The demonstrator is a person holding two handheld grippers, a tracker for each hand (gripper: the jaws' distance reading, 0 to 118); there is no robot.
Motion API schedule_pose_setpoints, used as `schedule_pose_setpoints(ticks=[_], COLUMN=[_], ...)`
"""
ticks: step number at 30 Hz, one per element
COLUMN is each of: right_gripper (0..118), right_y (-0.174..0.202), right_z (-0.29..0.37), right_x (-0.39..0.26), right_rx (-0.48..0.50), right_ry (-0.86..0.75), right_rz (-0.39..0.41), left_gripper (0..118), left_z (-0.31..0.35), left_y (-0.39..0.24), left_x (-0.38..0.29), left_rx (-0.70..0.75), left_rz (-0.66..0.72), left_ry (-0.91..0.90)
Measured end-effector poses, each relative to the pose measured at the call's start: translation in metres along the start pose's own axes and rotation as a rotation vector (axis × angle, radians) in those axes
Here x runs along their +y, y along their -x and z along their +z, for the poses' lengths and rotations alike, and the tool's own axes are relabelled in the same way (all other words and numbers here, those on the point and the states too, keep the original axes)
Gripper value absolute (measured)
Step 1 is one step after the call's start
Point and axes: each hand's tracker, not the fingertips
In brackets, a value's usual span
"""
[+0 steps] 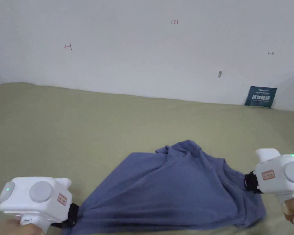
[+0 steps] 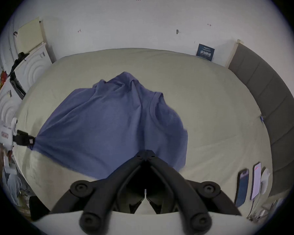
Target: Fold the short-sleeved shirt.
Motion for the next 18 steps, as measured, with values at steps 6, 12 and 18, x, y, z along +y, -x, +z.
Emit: schedule_pose_setpoints(ticks=[6, 12, 18], right_gripper=[0, 59, 92], right_y=[0.009, 0.024, 0.040], right_z=[-0.074, -0.162, -0.222], right_x=[0.107, 0.158, 0.143], right_rx=[-0.022, 0.098, 0.027], right_ry=[0.015, 0.076, 0.124], right_rz=[0.196, 0.322, 0.492], left_gripper=[2, 2, 2], left_z=[-0.001, -0.005, -0.007], left_y=[0.004, 0.005, 0.001], left_x=[0.000, 0.002, 0.004], left_rx=[-0.027, -0.042, -0.035], left_rz=[0.015, 0.024, 0.019], left_ry=[-0.021, -0.028, -0.024])
